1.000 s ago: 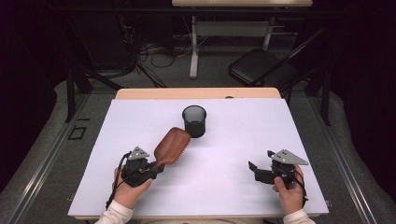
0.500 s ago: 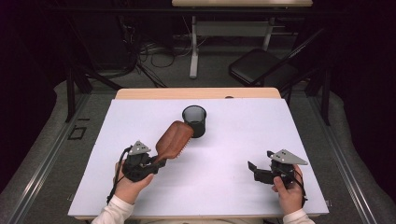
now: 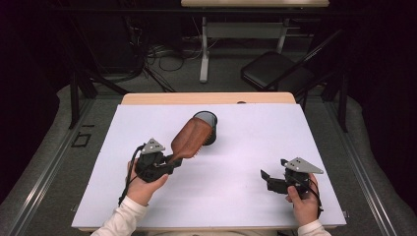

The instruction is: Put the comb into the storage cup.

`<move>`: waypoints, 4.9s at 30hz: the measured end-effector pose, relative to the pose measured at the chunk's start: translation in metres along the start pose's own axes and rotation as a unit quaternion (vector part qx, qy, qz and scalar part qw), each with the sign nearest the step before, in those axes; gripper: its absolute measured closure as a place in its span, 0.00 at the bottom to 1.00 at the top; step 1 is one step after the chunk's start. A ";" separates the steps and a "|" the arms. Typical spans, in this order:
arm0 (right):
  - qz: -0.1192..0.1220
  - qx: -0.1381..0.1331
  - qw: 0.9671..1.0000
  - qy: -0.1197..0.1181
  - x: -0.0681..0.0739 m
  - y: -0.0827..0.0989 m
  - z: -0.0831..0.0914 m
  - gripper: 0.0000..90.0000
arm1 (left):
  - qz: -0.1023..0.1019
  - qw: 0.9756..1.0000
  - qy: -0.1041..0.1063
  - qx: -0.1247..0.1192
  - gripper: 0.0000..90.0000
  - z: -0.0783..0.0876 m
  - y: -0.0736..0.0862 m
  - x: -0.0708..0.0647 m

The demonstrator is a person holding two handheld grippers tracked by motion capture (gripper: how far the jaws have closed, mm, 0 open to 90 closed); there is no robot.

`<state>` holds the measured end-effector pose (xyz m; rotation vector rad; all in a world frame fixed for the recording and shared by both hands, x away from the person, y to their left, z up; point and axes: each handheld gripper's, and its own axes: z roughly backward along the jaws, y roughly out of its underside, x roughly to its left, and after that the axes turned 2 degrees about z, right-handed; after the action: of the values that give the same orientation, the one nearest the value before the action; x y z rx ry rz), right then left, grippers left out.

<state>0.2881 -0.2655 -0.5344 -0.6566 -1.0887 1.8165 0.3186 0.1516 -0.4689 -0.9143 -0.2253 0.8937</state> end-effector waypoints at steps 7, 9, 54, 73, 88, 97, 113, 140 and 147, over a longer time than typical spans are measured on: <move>0.000 0.001 1.000 0.000 0.000 0.000 0.000 0.15 | -0.002 1.000 0.010 -0.010 0.80 -0.002 -0.011 -0.003; 0.000 0.001 1.000 0.000 0.000 0.000 0.000 0.15 | -0.001 1.000 0.014 -0.011 0.80 -0.003 -0.015 -0.003; 0.002 0.002 1.000 -0.002 -0.001 0.000 0.000 0.15 | -0.011 0.996 0.057 -0.073 0.80 -0.049 -0.056 -0.024; -0.008 0.004 1.000 -0.014 0.003 -0.006 -0.002 0.12 | -0.010 0.992 0.064 -0.107 0.80 -0.046 -0.043 -0.023; -0.018 0.035 0.999 -0.020 0.014 -0.040 -0.019 0.02 | -0.011 0.991 0.068 -0.116 0.80 -0.045 -0.038 -0.026; -0.011 0.029 0.999 -0.034 0.027 -0.068 -0.033 0.02 | -0.009 0.991 0.067 -0.117 0.80 -0.045 -0.037 -0.024; -0.030 0.006 0.998 -0.054 0.029 -0.102 -0.039 0.06 | -0.005 0.991 0.060 -0.120 0.80 -0.043 -0.037 -0.020; -0.107 0.024 0.986 -0.123 0.024 -0.135 -0.053 0.14 | -0.014 0.992 0.052 -0.113 0.80 -0.049 -0.033 -0.021; -0.120 0.027 0.983 -0.137 0.024 -0.153 -0.053 0.15 | -0.013 0.992 0.054 -0.114 0.80 -0.049 -0.033 -0.022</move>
<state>0.3831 -0.1895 -0.4246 -0.2336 -1.2371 1.7514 0.3489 0.0963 -0.4699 -1.1662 -0.2497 0.8031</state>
